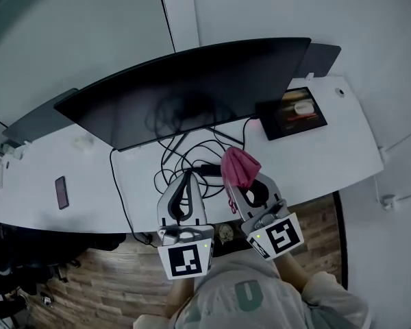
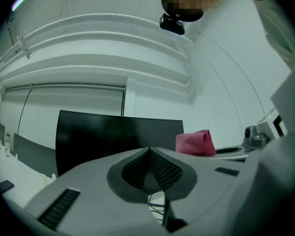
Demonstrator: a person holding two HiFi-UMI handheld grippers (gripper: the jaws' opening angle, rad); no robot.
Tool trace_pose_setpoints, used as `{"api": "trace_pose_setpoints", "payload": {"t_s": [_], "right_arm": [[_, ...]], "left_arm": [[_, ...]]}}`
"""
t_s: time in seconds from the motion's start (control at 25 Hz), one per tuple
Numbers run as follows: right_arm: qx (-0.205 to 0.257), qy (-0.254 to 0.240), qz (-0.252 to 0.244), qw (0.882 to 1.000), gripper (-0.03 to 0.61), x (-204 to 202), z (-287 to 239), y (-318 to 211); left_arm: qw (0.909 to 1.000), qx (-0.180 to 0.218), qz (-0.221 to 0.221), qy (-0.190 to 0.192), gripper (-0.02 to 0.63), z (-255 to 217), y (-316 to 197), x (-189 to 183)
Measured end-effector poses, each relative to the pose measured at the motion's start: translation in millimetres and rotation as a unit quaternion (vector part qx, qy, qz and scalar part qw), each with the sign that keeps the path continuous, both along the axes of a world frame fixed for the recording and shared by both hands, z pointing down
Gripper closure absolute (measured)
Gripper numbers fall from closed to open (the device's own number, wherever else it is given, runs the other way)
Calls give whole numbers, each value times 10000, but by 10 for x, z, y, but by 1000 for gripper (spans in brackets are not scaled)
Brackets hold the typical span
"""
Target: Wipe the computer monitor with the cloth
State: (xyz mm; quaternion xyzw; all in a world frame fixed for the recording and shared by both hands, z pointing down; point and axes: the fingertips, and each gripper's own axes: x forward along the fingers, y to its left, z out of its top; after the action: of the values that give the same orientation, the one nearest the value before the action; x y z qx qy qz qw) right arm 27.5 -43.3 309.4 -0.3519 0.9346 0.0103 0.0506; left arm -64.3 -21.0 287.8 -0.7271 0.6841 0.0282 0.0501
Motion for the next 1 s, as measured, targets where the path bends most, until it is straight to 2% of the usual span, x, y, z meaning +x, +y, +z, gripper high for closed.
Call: {"api": "trace_pose_setpoints", "payload": {"t_s": [0.28,0.76,1.0], "right_arm": [[136,-148,128,9997,523,73,-120,-307],[333,-74,378,9987,523,-39,-145,-651],[427,75,835,9956,523,192,-132,-897]], "left_arm": [[9996,88,275,61,598,-104,-374,184],[9958,133,900,121,598,-59,-865,323],[9913,121,1303,148,598,8,-1146,517]]}}
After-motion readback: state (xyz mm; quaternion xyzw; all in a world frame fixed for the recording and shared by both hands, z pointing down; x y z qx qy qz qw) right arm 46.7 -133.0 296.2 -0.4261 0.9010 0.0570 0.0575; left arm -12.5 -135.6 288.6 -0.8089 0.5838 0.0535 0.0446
